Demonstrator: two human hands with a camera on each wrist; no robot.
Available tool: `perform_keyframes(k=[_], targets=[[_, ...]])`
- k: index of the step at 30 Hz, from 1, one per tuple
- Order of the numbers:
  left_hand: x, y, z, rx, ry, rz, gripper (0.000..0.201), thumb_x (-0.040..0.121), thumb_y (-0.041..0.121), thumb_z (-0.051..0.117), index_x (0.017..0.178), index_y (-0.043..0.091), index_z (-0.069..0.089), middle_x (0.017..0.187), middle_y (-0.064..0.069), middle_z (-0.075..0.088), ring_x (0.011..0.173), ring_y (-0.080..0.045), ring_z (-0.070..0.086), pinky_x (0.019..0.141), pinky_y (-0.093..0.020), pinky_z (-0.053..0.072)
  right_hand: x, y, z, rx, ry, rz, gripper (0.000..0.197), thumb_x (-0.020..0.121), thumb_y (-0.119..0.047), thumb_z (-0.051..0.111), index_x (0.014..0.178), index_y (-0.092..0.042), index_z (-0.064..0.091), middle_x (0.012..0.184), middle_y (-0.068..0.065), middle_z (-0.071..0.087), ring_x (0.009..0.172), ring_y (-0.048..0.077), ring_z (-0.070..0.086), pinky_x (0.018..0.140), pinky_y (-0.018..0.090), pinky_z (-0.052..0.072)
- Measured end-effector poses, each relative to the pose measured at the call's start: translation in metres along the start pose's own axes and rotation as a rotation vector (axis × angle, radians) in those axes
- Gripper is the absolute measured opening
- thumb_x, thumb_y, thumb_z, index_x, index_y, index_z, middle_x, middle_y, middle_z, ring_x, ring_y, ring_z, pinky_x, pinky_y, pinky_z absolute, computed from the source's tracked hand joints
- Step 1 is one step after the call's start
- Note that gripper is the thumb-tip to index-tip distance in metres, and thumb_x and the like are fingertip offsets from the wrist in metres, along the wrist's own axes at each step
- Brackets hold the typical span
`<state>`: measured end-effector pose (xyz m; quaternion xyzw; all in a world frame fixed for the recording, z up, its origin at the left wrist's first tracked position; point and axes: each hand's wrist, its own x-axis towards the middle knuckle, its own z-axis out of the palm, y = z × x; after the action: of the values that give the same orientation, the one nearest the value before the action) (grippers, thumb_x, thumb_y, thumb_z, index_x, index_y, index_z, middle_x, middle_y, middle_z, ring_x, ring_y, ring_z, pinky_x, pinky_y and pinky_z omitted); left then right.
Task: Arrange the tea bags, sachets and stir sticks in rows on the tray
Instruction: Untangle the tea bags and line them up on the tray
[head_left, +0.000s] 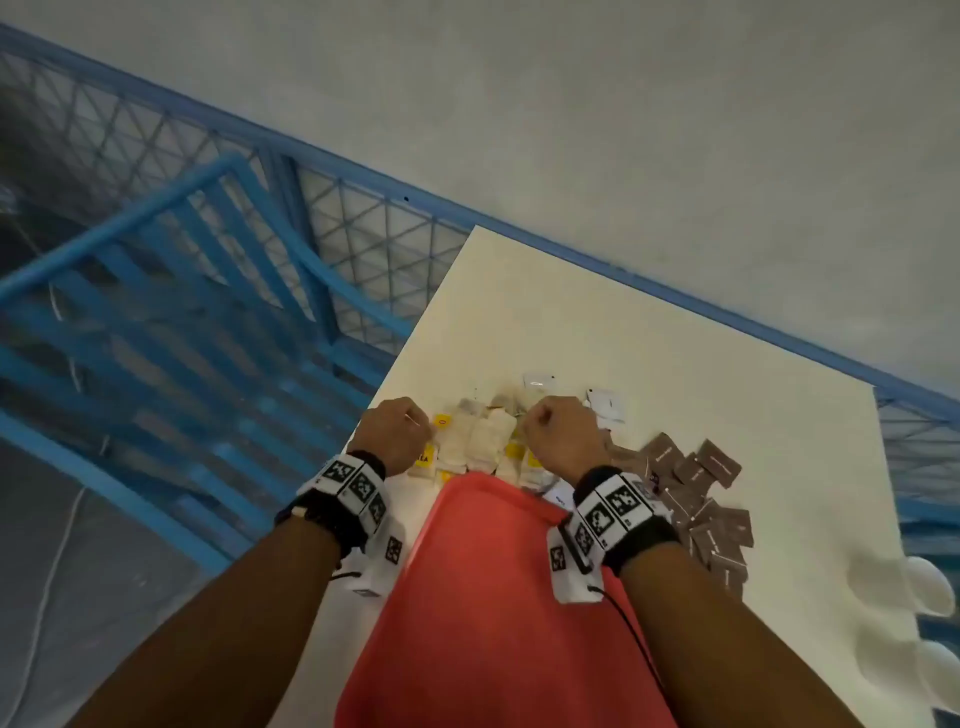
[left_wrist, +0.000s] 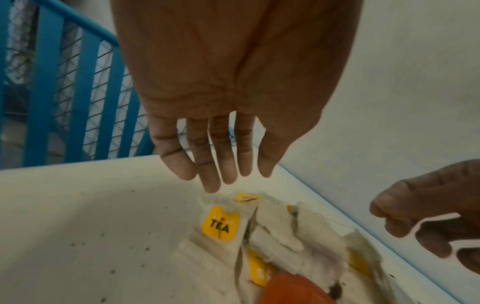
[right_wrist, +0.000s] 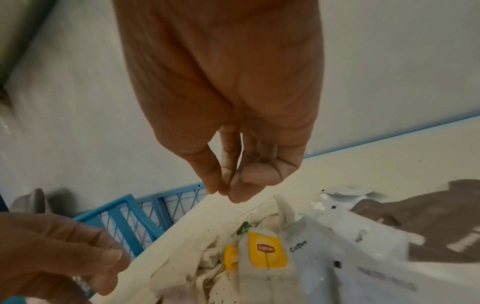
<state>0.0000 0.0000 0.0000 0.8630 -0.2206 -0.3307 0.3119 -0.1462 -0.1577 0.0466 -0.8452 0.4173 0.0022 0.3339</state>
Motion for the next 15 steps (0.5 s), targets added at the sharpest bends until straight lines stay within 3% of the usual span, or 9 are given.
perform_keyframes(k=[2,4,7,9,11,13,15], targets=[[0.009,-0.003,0.004,0.034,-0.022,-0.084,0.028,0.089,0.037,0.067,0.107,0.017,0.063,0.099,0.004,0.059,0.088,-0.014,0.054,0.073,-0.025,0.041,0.016,-0.006,0.008,-0.004,-0.043,0.008,0.015,0.089,-0.017,0.057,0.083,-0.006,0.066,0.09,0.009,0.069,0.082,0.022,0.063,0.06,0.024,0.041],[0.014,-0.005,0.012,0.054,-0.095,-0.078,0.036,0.086,0.044,0.07,0.111,0.018,0.064,0.102,0.003,0.059,0.094,-0.017,0.054,0.079,-0.028,0.042,0.028,-0.014,0.014,-0.048,-0.166,0.015,0.022,0.086,-0.022,0.066,0.101,-0.006,0.064,0.101,0.007,0.065,0.089,0.022,0.059,0.066,0.024,0.039],[0.014,-0.009,0.03,0.041,-0.142,-0.055,0.029,0.081,0.044,0.077,0.101,0.028,0.064,0.103,0.0,0.067,0.098,-0.019,0.062,0.081,-0.028,0.046,0.033,-0.018,0.029,-0.159,-0.307,0.026,0.046,0.08,-0.028,0.076,0.118,-0.013,0.058,0.114,0.002,0.059,0.102,0.021,0.058,0.08,0.027,0.045],[0.012,-0.01,0.036,0.065,-0.132,-0.029,0.026,0.077,0.041,0.081,0.09,0.035,0.059,0.101,0.003,0.069,0.099,-0.021,0.065,0.083,-0.032,0.051,0.032,-0.014,0.04,-0.226,-0.296,0.005,0.034,0.079,-0.023,0.075,0.109,-0.012,0.062,0.114,0.007,0.062,0.104,0.025,0.059,0.086,0.034,0.05],[0.01,-0.008,0.037,0.055,-0.137,-0.022,0.025,0.077,0.036,0.081,0.086,0.038,0.058,0.094,0.004,0.068,0.097,-0.021,0.066,0.087,-0.035,0.053,0.029,-0.011,0.038,-0.205,-0.27,0.021,0.013,0.078,-0.017,0.074,0.086,-0.013,0.065,0.1,0.008,0.065,0.091,0.022,0.063,0.076,0.033,0.056],[0.008,-0.005,0.034,0.005,-0.147,-0.016,0.02,0.079,0.032,0.08,0.085,0.036,0.061,0.089,0.005,0.067,0.094,-0.02,0.067,0.085,-0.035,0.054,0.029,-0.003,0.026,-0.122,-0.251,0.04,0.027,0.076,-0.016,0.075,0.064,-0.019,0.052,0.077,0.0,0.058,0.063,0.007,0.058,0.05,0.016,0.046],[0.006,-0.002,0.028,-0.023,-0.156,0.001,0.011,0.085,0.028,0.074,0.085,0.032,0.064,0.087,0.006,0.065,0.088,-0.017,0.065,0.074,-0.026,0.05,0.026,0.003,0.006,-0.013,-0.218,0.047,0.043,0.076,-0.014,0.078,0.054,-0.02,0.042,0.058,-0.008,0.045,0.042,-0.001,0.045,0.039,0.01,0.033]])
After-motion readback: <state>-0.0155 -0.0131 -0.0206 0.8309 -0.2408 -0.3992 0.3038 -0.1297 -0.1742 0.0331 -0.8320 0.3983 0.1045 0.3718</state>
